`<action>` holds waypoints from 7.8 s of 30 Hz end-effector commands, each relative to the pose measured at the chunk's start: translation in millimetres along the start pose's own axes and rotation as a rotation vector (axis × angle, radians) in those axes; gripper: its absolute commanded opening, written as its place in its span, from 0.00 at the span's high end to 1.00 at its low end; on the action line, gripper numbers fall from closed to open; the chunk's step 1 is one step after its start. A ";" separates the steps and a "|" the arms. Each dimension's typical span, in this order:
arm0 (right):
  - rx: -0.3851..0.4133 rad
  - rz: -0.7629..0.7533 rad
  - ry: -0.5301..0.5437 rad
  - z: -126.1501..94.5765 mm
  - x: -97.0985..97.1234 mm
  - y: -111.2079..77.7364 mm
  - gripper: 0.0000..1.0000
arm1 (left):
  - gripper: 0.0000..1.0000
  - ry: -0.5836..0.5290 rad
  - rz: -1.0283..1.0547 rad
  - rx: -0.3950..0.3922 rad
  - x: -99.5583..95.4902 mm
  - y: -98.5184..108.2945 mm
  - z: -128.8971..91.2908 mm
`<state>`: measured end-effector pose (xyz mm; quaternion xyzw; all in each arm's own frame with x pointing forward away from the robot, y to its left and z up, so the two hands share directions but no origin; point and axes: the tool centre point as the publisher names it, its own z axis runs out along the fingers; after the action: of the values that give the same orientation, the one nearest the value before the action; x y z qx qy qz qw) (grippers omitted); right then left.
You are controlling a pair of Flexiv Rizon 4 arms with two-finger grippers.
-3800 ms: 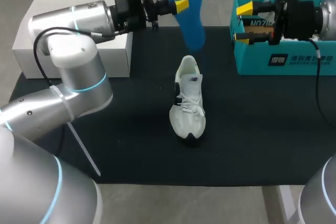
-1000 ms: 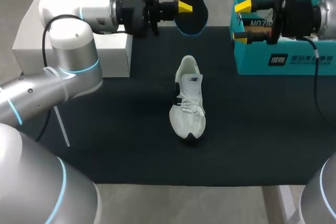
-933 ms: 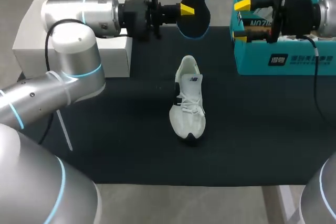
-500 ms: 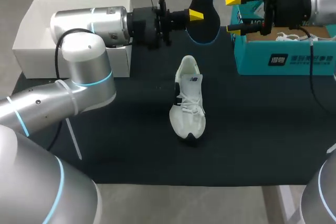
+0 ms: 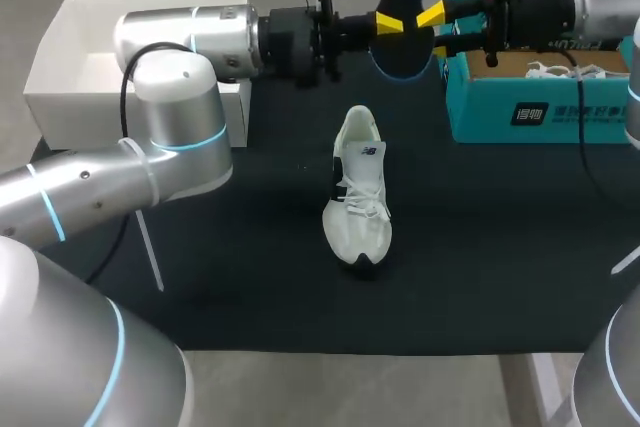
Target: Take the shoe out of the shoebox, open the shoe tongue, remove and reinsert the insole, then place the shoe into the shoebox
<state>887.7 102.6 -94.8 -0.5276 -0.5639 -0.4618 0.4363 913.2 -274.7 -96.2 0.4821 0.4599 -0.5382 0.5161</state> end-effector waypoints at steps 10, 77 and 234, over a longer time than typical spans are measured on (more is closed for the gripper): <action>-0.019 0.015 -0.002 4.5 0.4 -2.1 0.70 | 1.00 -0.025 0.022 -0.031 2.9 6.6 11.6; -0.067 -0.008 0.014 -6.1 -13.9 10.5 1.00 | 0.00 0.677 -0.004 0.042 -40.4 -76.0 -327.6; -0.090 -0.693 -0.091 84.5 -150.4 96.9 1.00 | 0.00 0.778 -0.074 -0.215 -4.5 -45.8 -396.3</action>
<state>998.0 154.4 -248.7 -0.3406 -0.7125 -0.5764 0.2101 884.8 121.3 -136.9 0.5757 0.6910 -0.2833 0.3330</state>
